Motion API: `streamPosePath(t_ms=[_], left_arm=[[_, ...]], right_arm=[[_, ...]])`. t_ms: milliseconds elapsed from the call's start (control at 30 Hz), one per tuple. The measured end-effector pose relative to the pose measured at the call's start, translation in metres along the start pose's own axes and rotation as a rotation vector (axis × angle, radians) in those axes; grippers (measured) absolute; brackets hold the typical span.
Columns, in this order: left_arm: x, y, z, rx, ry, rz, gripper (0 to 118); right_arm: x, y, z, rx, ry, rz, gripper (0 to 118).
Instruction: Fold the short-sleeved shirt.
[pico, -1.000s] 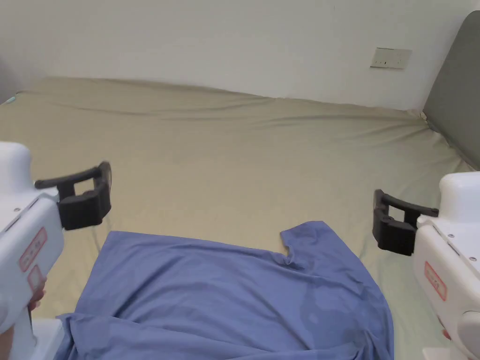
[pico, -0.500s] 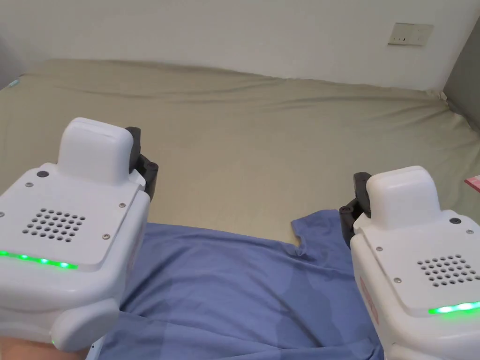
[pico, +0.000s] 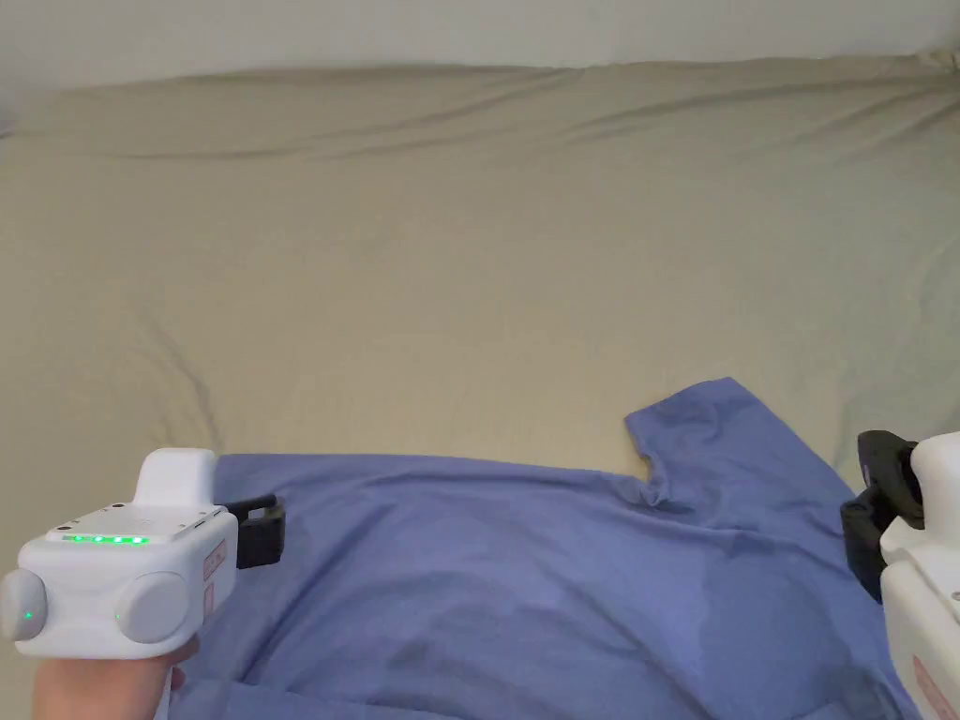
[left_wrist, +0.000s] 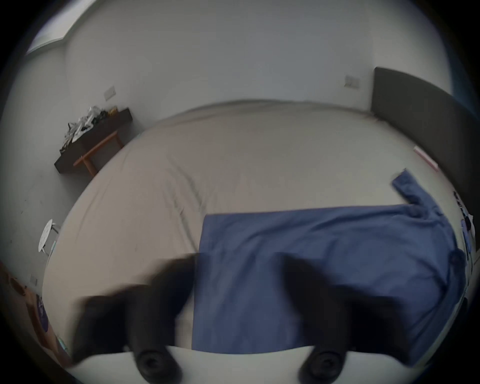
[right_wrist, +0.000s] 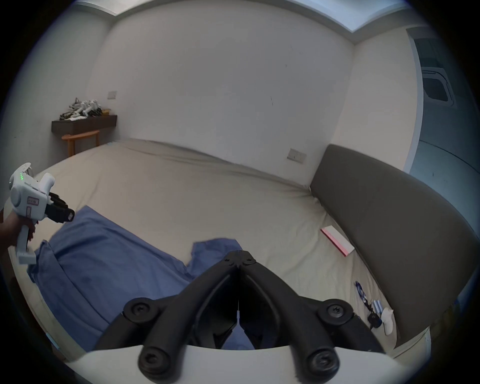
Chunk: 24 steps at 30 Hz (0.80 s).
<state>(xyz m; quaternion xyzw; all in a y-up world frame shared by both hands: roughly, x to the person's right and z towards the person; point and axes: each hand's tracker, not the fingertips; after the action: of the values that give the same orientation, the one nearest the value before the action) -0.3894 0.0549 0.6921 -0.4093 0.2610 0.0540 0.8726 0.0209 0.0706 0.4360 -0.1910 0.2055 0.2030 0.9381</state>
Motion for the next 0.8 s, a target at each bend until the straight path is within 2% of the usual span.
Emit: streamPosePath(t_ms=[33, 300, 333, 367, 433, 467, 533, 567, 600, 667, 800], left_arm=[[-0.011, 0.008, -0.016, -0.022, -0.025, 0.017, 116], [-0.018, 0.052, -0.088, -0.048, 0.019, 0.010, 113], [-0.017, 0.062, -0.095, -0.097, 0.029, 0.019, 106], [-0.014, 0.065, -0.089, -0.126, 0.023, 0.036, 94], [-0.018, 0.054, -0.089, -0.113, -0.035, 0.131, 84], [-0.009, 0.051, -0.083, -0.096, -0.003, 0.120, 71], [-0.011, 0.049, -0.076, -0.076, -0.073, 0.053, 19], [-0.007, 0.053, -0.071, -0.076, -0.075, 0.016, 0], [-0.008, 0.060, -0.070, -0.093, -0.101, -0.009, 0], [0.007, 0.060, -0.055, -0.074, -0.045, -0.025, 0], [0.005, 0.037, -0.009, 0.055, -0.021, -0.033, 0]], right_arm=[[0.005, -0.003, -0.005, -0.016, -0.011, -0.003, 2], [0.028, -0.020, -0.028, -0.110, -0.069, 0.023, 2], [0.029, -0.021, -0.028, -0.116, -0.070, 0.023, 2], [0.030, -0.021, -0.028, -0.121, -0.071, 0.023, 2], [0.029, -0.021, -0.027, -0.130, -0.072, 0.028, 2], [0.029, -0.021, -0.027, -0.134, -0.075, 0.034, 2], [0.024, -0.022, -0.029, -0.138, -0.076, 0.049, 2], [0.023, -0.022, -0.030, -0.143, -0.070, 0.051, 2], [0.022, -0.022, -0.033, -0.149, -0.059, 0.049, 2], [0.020, -0.022, -0.038, -0.155, -0.038, 0.040, 2], [0.026, -0.021, -0.054, -0.184, -0.011, 0.016, 2]])
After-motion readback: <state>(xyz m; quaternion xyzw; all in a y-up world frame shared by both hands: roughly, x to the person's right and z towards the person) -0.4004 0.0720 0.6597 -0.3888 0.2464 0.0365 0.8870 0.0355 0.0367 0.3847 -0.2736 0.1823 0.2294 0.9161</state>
